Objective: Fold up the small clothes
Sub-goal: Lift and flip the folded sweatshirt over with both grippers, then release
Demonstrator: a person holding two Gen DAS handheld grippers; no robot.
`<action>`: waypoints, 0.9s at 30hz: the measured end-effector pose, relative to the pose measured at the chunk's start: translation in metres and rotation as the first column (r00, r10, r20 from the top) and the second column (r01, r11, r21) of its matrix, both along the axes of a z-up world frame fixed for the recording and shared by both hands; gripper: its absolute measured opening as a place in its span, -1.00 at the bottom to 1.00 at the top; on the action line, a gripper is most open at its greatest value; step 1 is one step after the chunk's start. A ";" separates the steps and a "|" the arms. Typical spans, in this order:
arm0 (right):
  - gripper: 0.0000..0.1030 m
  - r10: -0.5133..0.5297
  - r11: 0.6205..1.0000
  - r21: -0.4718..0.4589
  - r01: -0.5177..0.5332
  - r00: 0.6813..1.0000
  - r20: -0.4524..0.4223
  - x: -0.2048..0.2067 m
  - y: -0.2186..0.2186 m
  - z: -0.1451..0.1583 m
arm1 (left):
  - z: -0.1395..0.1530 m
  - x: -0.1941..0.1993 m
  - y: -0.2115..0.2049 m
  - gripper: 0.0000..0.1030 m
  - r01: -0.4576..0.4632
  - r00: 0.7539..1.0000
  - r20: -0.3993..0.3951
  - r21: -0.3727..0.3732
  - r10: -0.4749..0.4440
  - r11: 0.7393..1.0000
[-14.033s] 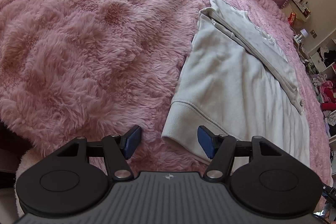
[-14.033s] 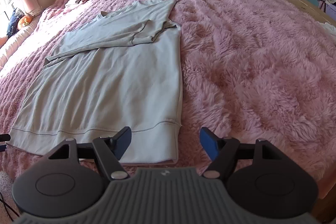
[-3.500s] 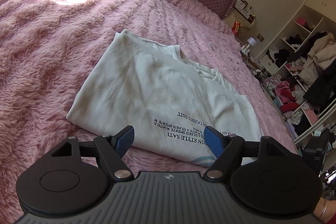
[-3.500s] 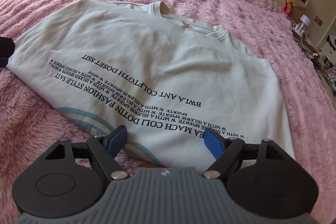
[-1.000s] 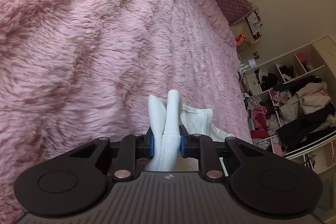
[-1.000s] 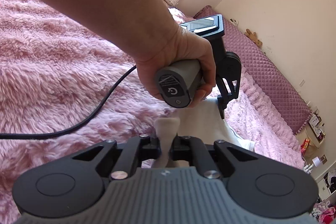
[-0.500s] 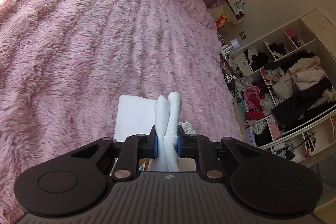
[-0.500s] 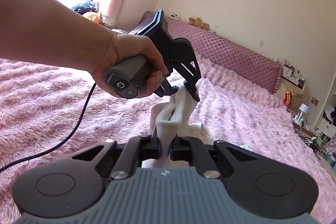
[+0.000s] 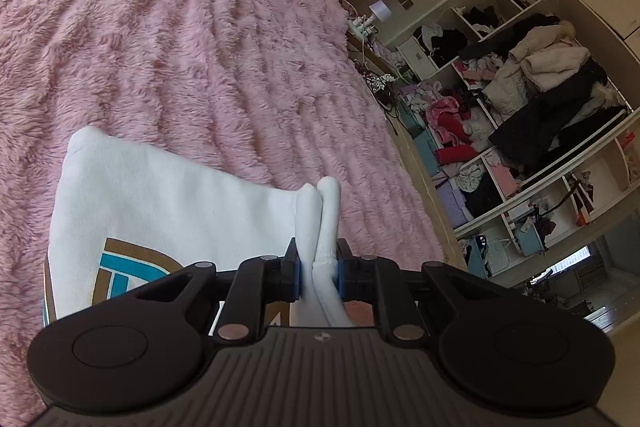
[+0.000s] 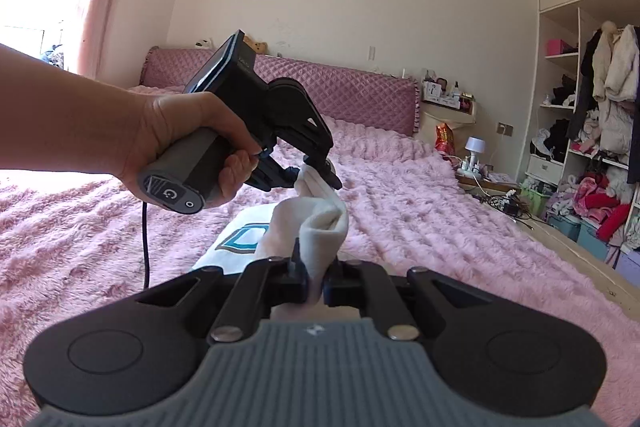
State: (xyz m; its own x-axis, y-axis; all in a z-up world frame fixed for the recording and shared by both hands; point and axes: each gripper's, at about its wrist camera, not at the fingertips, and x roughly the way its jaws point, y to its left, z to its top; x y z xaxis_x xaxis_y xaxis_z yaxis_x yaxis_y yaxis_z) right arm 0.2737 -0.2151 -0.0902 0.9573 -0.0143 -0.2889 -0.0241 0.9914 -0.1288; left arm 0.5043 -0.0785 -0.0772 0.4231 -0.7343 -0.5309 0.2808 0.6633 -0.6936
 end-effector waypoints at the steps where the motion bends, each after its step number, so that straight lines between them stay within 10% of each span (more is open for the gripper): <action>1: -1.00 -0.024 0.999 0.020 0.025 1.000 -0.016 -0.002 -0.016 -0.005 | -0.003 -0.001 -0.010 -0.67 0.011 1.000 0.001 0.014 -0.011 1.000; 17: -0.95 -0.130 0.910 0.362 0.200 0.969 -0.211 0.017 -0.120 -0.086 | -0.041 -0.017 -0.101 -0.67 0.013 0.999 0.027 0.208 -0.019 0.978; 19: -0.56 -0.155 0.892 0.385 0.239 0.959 -0.236 0.017 -0.126 -0.093 | -0.044 -0.018 -0.108 -0.66 0.008 0.999 0.029 0.245 -0.016 0.969; 27: -0.43 -0.190 0.855 0.441 0.274 0.955 -0.227 -0.004 -0.147 -0.091 | -0.002 -0.045 -0.075 -0.60 -0.075 0.984 0.167 0.052 0.065 0.996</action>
